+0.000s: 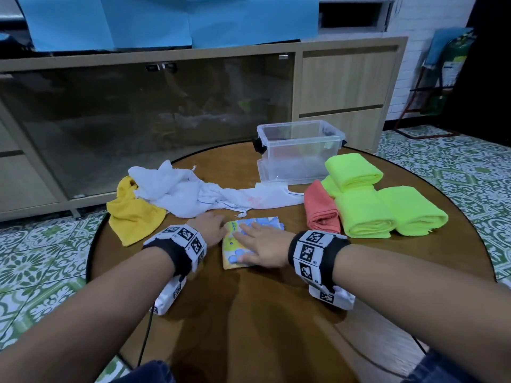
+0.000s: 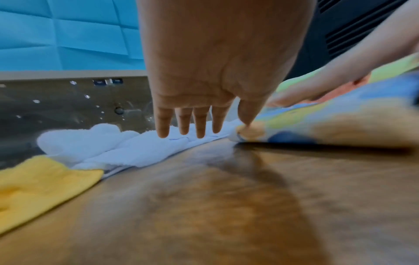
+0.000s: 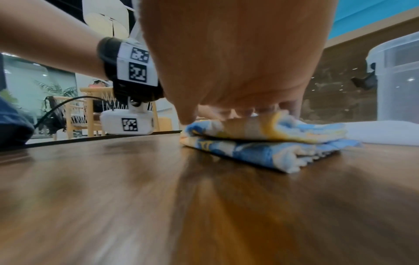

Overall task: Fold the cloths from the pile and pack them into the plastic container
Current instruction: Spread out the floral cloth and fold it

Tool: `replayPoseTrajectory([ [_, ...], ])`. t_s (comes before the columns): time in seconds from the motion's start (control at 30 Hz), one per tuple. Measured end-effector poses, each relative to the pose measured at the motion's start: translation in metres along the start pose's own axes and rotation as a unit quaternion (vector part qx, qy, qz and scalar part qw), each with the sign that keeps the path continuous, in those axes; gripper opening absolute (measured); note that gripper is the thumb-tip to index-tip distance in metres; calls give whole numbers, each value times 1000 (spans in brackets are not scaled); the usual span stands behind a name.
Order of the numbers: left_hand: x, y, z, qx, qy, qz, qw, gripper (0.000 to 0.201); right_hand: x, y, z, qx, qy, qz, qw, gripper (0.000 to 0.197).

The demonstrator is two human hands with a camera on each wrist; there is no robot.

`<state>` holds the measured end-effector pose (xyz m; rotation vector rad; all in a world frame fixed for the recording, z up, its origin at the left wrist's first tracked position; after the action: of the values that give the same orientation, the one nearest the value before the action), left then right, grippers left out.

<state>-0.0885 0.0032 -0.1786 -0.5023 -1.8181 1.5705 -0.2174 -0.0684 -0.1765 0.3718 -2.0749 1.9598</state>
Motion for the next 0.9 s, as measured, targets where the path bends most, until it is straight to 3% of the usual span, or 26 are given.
replayPoseTrajectory([
  [0.13,-17,0,-22,-104,-68,5,992,42,-5,9,-1,46,1,-28,999,68],
  [0.27,-24,7,-40,-67,-137,-8,988,42,3,13,3,53,-6,-22,998,64],
  [0.43,-18,-8,-30,-55,-133,2,990,29,26,21,12,65,-2,-62,996,70],
  [0.5,-16,-17,-26,-20,-100,8,995,26,36,16,13,64,5,-68,996,71],
  [0.63,-2,-29,-9,96,-93,16,991,30,48,-16,12,64,12,83,994,53],
  [0.7,4,-33,4,154,-71,-6,985,27,49,-21,17,42,6,120,992,42],
  [0.83,8,-44,21,203,0,-12,979,32,47,8,28,16,33,-40,999,65],
  [0.9,10,-36,22,151,27,-24,988,51,52,13,30,18,40,-57,997,68],
])
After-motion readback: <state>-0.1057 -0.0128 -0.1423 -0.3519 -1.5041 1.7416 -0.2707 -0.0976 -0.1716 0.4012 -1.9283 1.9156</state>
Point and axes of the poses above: each hand's wrist, its own x-axis away from the middle knuckle, its own y-axis out of the palm, z = x × y, the point moved 5 cm from there along -x, towards the middle knuckle
